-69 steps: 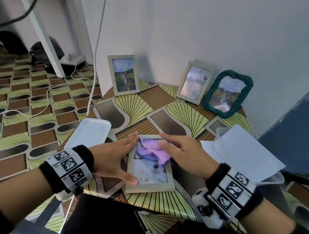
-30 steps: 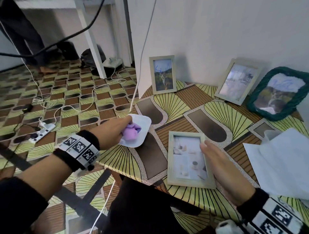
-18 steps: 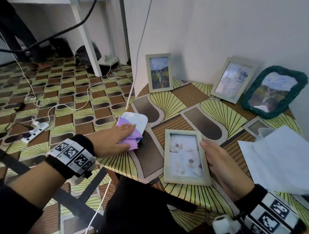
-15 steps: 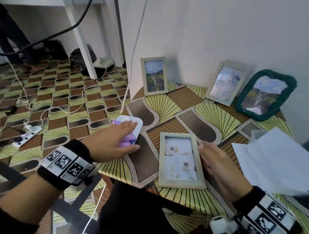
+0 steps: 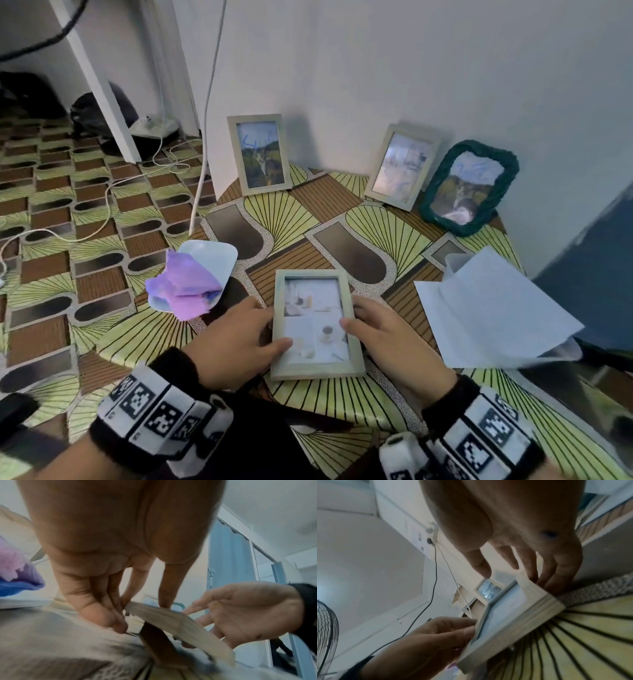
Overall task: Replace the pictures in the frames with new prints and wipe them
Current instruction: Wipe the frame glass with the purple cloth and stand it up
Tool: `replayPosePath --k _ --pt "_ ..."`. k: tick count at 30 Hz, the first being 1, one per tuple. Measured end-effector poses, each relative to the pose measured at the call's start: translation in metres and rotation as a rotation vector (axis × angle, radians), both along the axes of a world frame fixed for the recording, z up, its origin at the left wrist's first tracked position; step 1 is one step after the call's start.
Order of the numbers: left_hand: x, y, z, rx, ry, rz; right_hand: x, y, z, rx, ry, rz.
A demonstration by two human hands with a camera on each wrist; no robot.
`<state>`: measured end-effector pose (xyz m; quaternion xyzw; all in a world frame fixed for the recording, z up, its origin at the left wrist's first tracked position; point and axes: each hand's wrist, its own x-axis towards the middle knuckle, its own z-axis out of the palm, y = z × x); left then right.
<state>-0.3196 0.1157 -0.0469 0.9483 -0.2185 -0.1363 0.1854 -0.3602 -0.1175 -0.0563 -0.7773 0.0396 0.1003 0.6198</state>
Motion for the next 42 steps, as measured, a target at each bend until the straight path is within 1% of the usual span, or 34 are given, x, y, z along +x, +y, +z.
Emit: replayPosePath --k 3,6,8,10,13,15,19,22,27,29,31,34,36,39,42 --pt "-0.004 -0.001 0.007 -0.284 0.012 0.021 -0.001 0.004 0.002 0.187 0.006 -0.125" --pt "-0.008 -0.005 0.024 -0.663 0.024 0.055 0.0 0.001 0.015 0.37 -0.071 -0.29" --pt "-0.007 -0.01 0.041 -0.867 0.051 0.106 0.002 -0.004 0.033 0.515 -0.144 -0.291" --pt "-0.005 -0.013 0.058 -1.032 0.152 0.155 0.003 -0.009 0.058 0.631 -0.169 -0.239" --pt "-0.001 -0.018 0.082 -1.144 0.334 0.142 0.007 -0.016 0.09 0.739 -0.098 -0.187" --pt "0.003 -0.022 0.093 -1.192 0.432 0.129 0.009 -0.021 0.106 0.738 -0.044 -0.187" --pt "0.018 -0.024 0.108 -1.329 0.606 0.163 0.015 -0.029 0.121 0.756 0.087 -0.195" --pt "0.027 -0.024 0.112 -1.316 0.683 0.168 0.021 -0.032 0.124 0.727 0.181 -0.172" --pt "0.042 -0.027 0.107 -1.252 0.716 0.182 0.035 -0.033 0.119 0.677 0.208 -0.201" --pt "0.048 -0.027 0.103 -1.233 0.711 0.182 0.041 -0.031 0.115 0.658 0.191 -0.226" --pt "0.053 -0.027 0.097 -1.208 0.664 0.188 0.048 -0.029 0.111 0.662 0.152 -0.246" --pt "0.062 -0.028 0.088 -1.117 0.484 0.177 0.063 -0.026 0.103 0.626 0.09 -0.274" --pt "0.072 -0.026 0.087 -1.056 0.405 0.159 0.078 -0.025 0.101 0.613 0.03 -0.306" --pt "0.093 -0.026 0.09 -0.984 0.359 0.109 0.103 -0.023 0.1 0.579 -0.097 -0.328" --pt "0.116 -0.033 0.093 -0.932 0.334 0.074 0.131 -0.02 0.099 0.46 -0.221 -0.339"
